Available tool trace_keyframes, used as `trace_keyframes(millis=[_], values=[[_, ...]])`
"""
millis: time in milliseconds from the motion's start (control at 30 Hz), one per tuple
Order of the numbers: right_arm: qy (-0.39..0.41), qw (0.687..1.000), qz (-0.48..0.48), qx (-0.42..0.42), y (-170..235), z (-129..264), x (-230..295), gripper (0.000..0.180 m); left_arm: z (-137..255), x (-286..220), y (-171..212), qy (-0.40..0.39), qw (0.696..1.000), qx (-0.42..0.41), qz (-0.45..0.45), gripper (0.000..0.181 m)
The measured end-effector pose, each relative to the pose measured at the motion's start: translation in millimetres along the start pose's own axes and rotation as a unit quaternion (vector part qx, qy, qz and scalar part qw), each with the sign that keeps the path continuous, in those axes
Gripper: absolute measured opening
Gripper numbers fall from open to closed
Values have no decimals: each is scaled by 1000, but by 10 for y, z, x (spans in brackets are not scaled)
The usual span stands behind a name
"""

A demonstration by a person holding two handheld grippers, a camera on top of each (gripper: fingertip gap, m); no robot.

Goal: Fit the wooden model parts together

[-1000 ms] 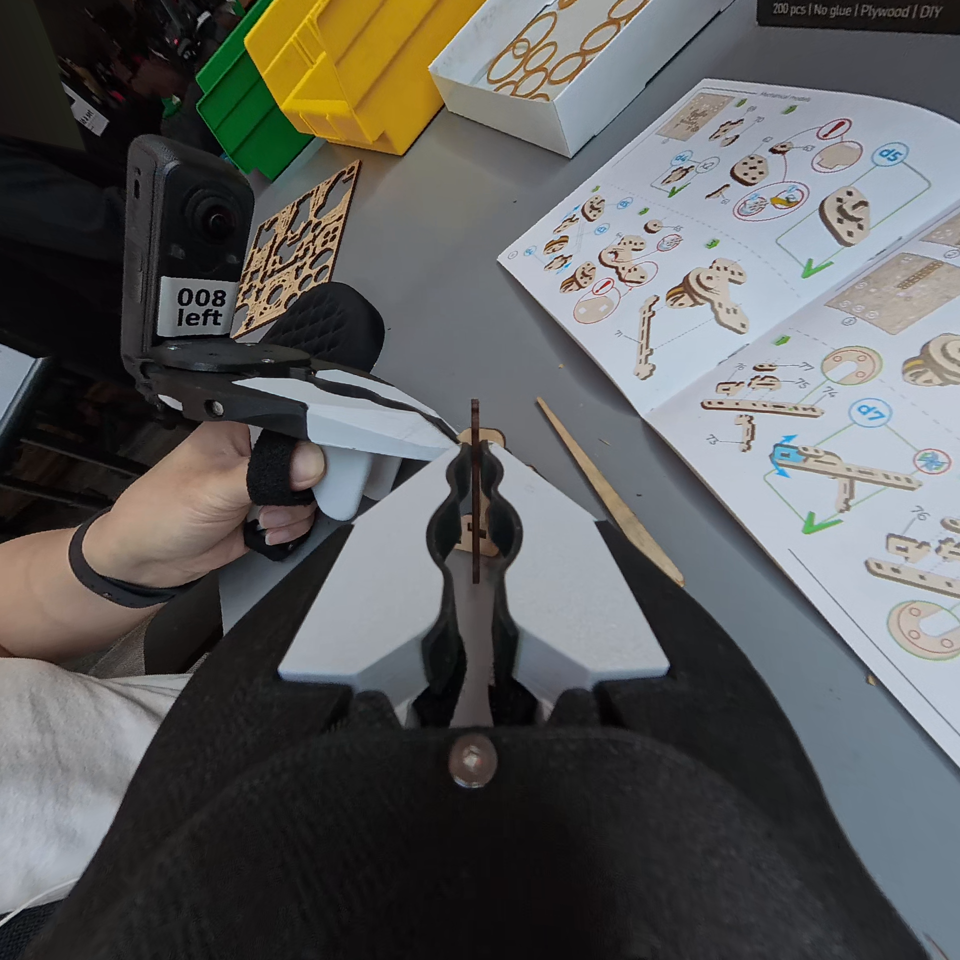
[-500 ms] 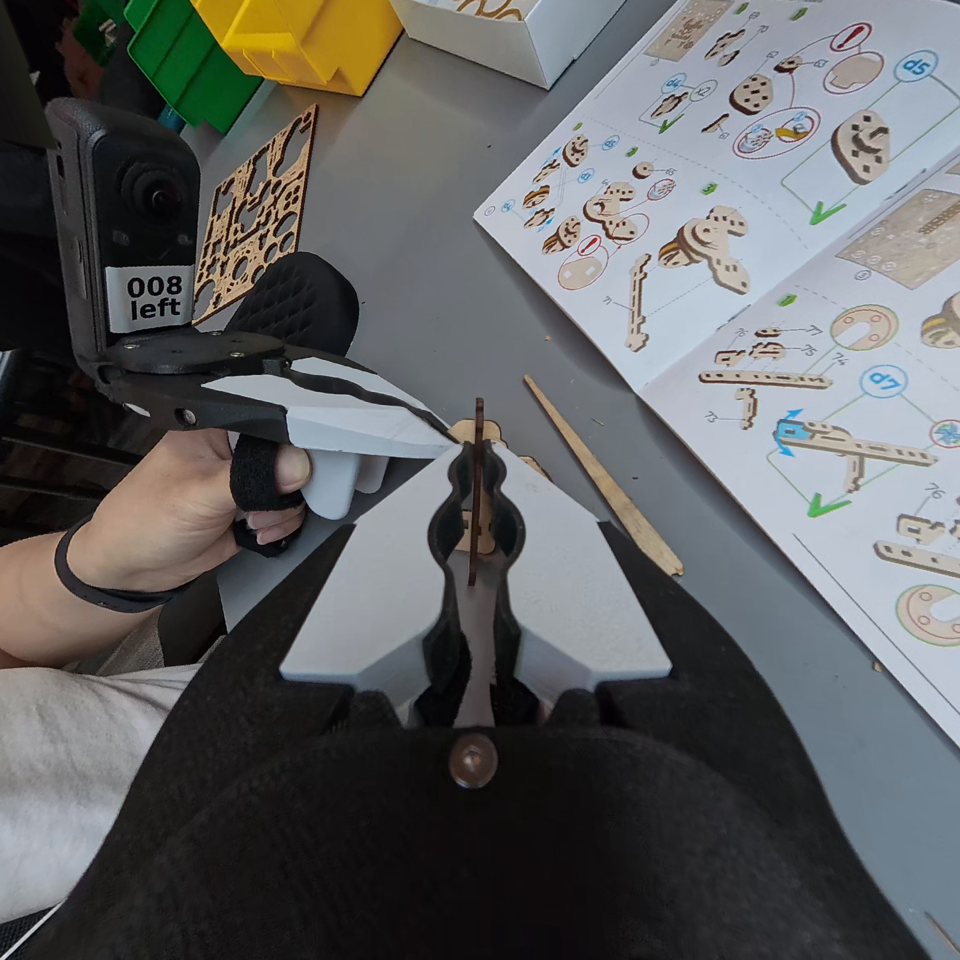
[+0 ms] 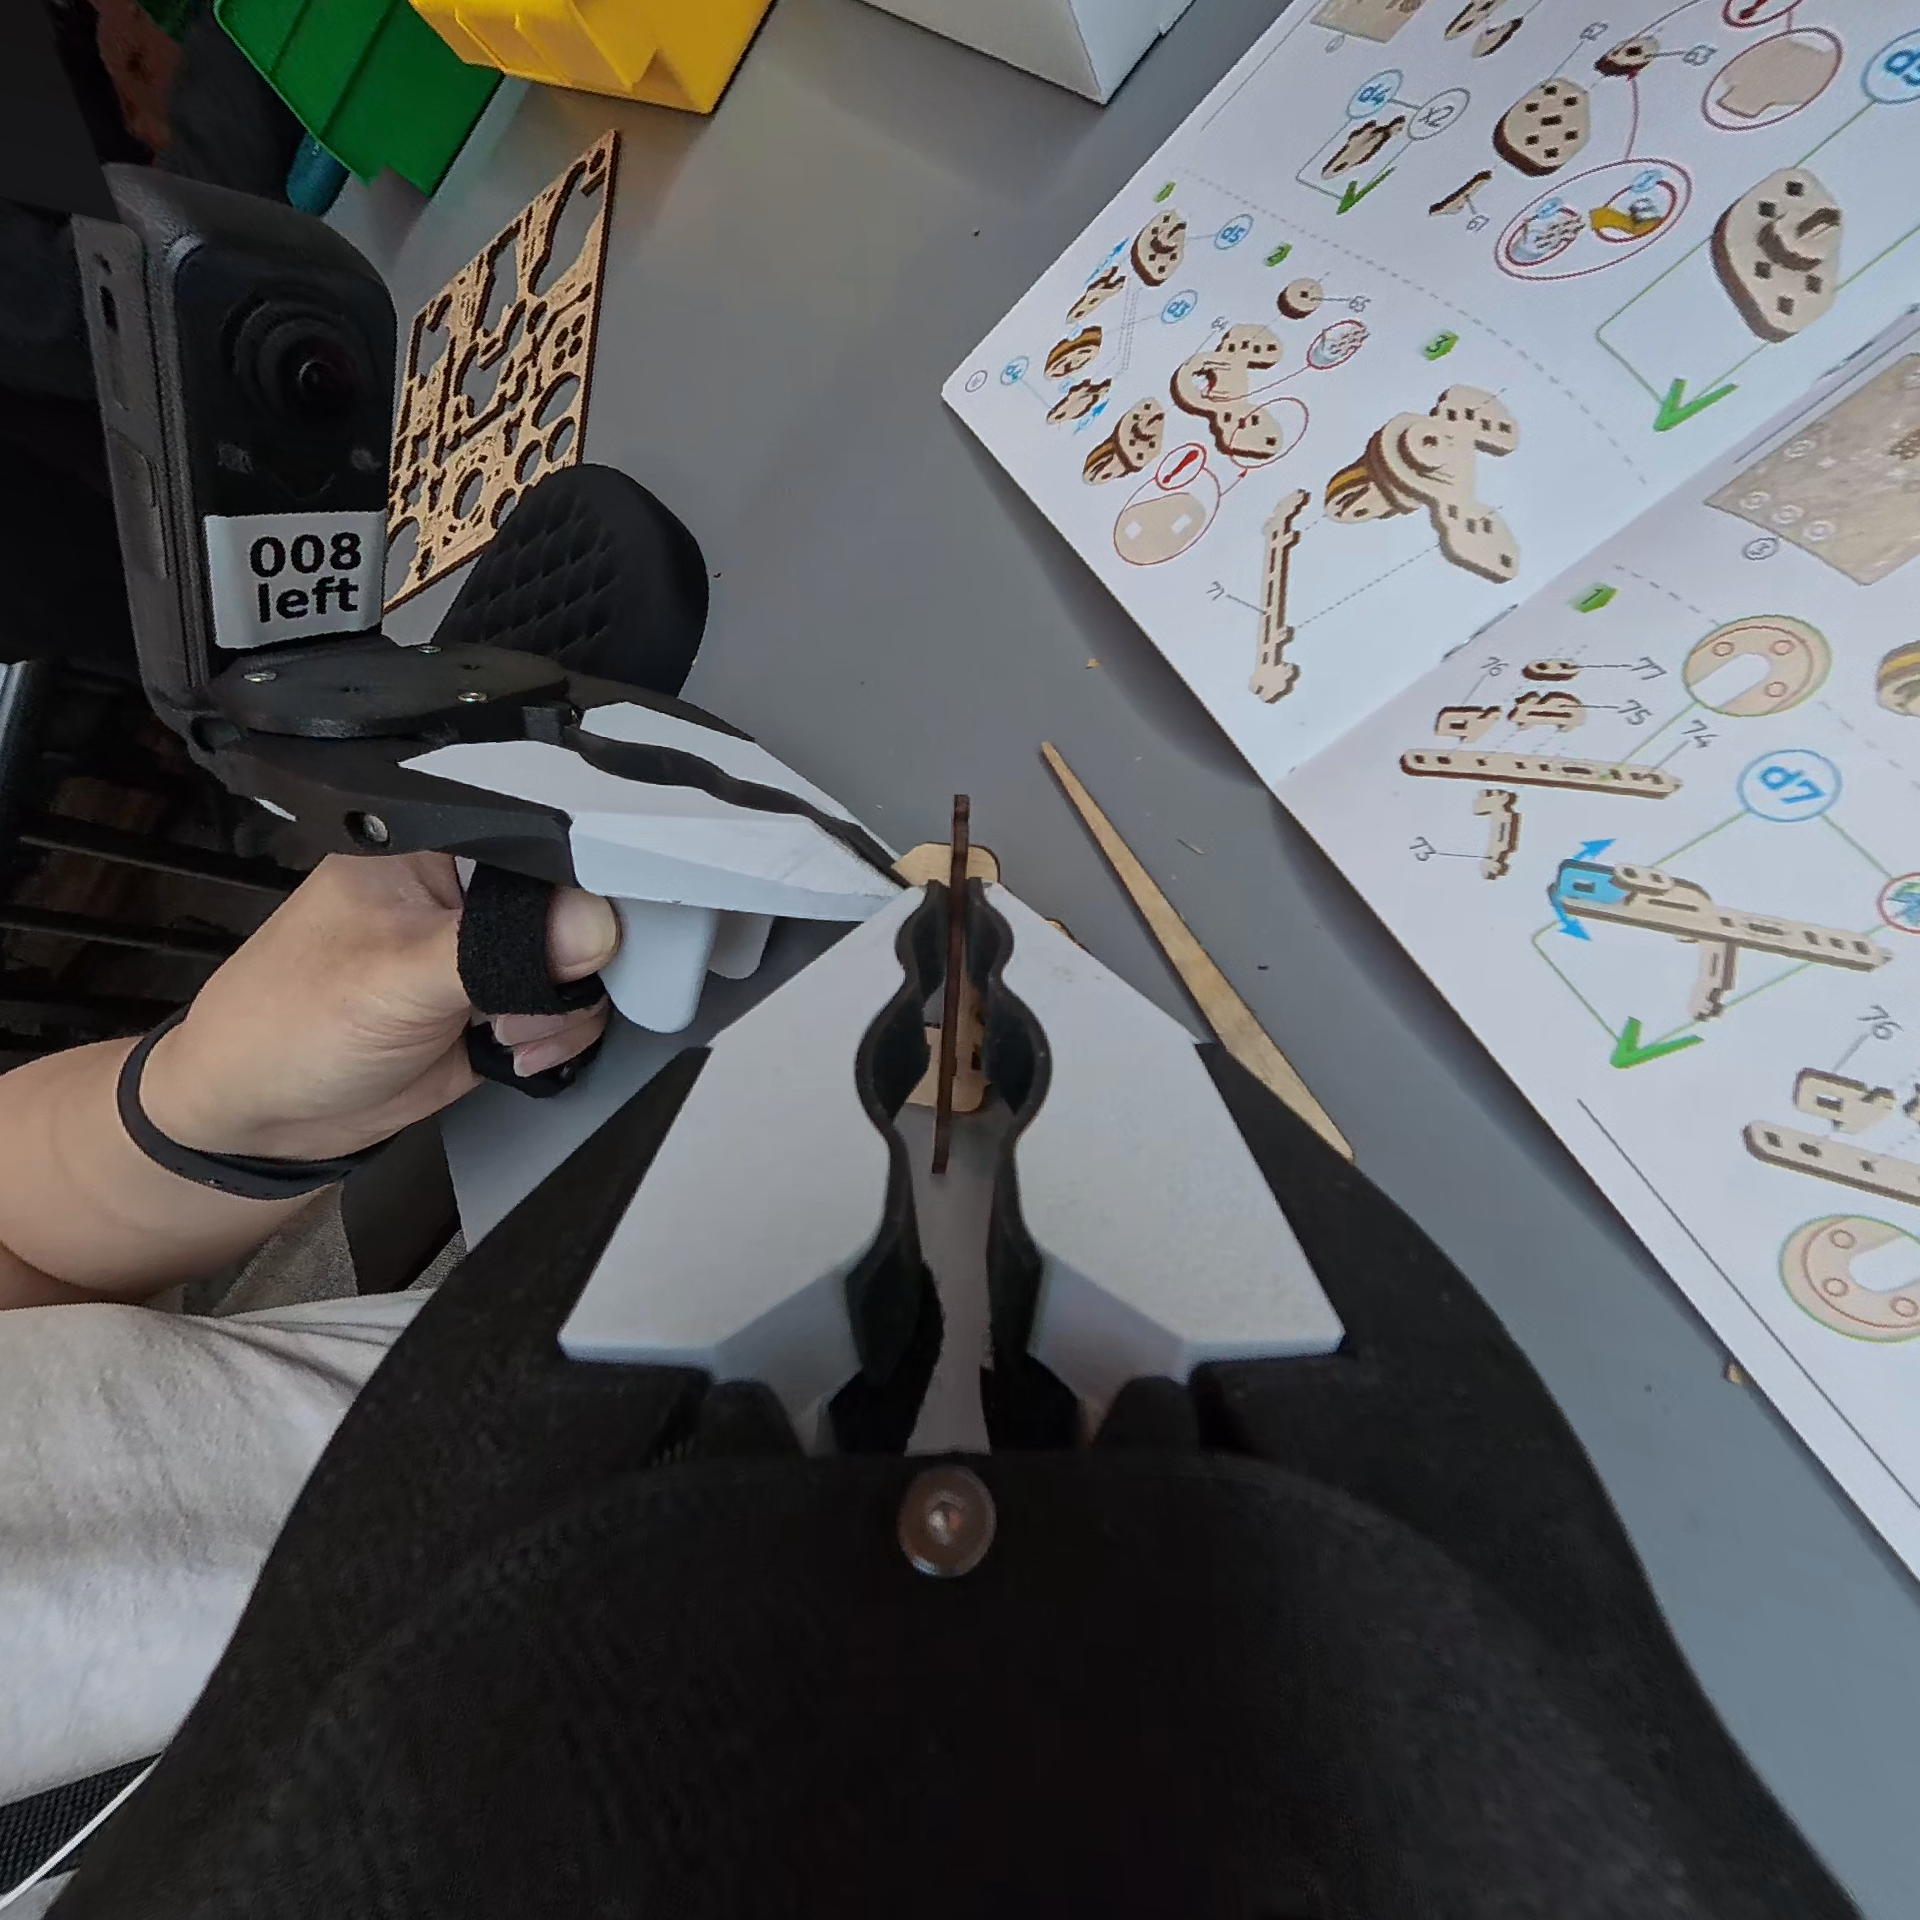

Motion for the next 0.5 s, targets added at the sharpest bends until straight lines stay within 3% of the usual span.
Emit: trace_keyframes(millis=[500], values=[[61,997,39,19,8,-5,24,2,-1,-1,12,-3,1000,3,-3,2]])
Point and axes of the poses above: each gripper's, where its closed fingertips meet, z back along the fingers, y out of its underside, x = y × z across the jaws, the point moved 4 cm from there along z, back along the fingers, and after that the axes turned 12 degrees about z, right-handed, at the moved point
